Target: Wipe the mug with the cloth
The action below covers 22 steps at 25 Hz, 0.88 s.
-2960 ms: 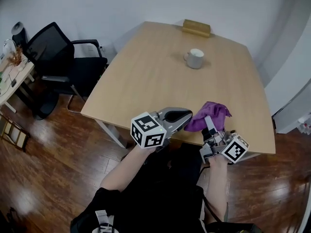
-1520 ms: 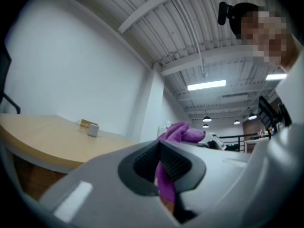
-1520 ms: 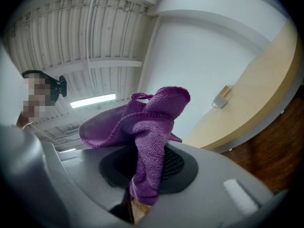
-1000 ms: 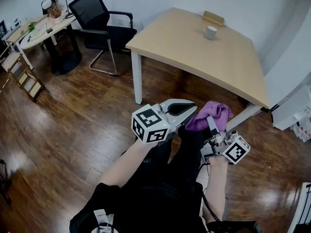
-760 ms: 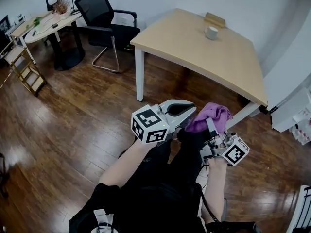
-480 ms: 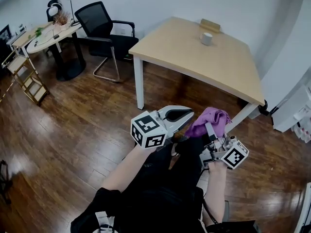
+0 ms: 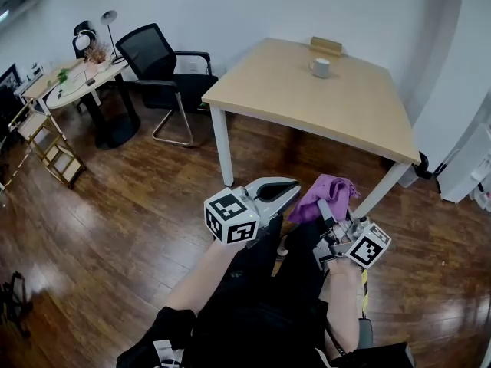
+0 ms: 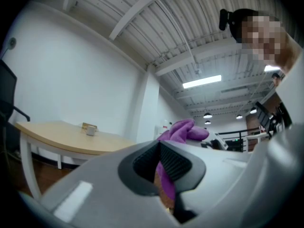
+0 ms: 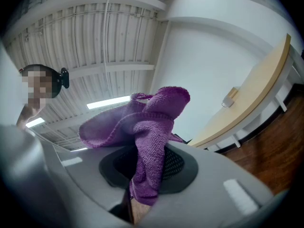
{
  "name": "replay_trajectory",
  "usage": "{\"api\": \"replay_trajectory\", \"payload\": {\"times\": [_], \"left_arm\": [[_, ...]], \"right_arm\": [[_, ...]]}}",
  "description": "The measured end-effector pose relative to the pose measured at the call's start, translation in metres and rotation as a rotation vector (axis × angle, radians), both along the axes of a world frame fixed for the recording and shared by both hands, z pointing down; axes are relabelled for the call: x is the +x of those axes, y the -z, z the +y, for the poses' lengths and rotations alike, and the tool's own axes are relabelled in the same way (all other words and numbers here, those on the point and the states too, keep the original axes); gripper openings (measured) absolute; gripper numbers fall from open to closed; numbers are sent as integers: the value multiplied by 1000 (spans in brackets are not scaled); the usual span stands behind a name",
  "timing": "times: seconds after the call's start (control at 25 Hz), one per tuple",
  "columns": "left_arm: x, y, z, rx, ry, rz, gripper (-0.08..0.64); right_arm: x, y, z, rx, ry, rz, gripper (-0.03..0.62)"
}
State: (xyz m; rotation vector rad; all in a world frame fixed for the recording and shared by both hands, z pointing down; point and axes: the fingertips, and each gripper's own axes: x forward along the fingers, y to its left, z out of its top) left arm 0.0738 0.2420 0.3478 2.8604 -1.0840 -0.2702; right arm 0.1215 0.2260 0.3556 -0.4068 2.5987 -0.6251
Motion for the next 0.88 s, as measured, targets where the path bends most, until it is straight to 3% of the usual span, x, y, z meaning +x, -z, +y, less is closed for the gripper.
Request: {"api": "replay_trajectory", "payload": {"times": [0.32, 0.88], "left_arm": [[-10, -5, 4, -5, 23, 15, 20], [5, 0, 4, 13, -5, 8, 18]], "right_arm": [[-7, 1, 8, 34, -1, 14, 81], [6, 9, 19, 100, -19, 14, 81]]}}
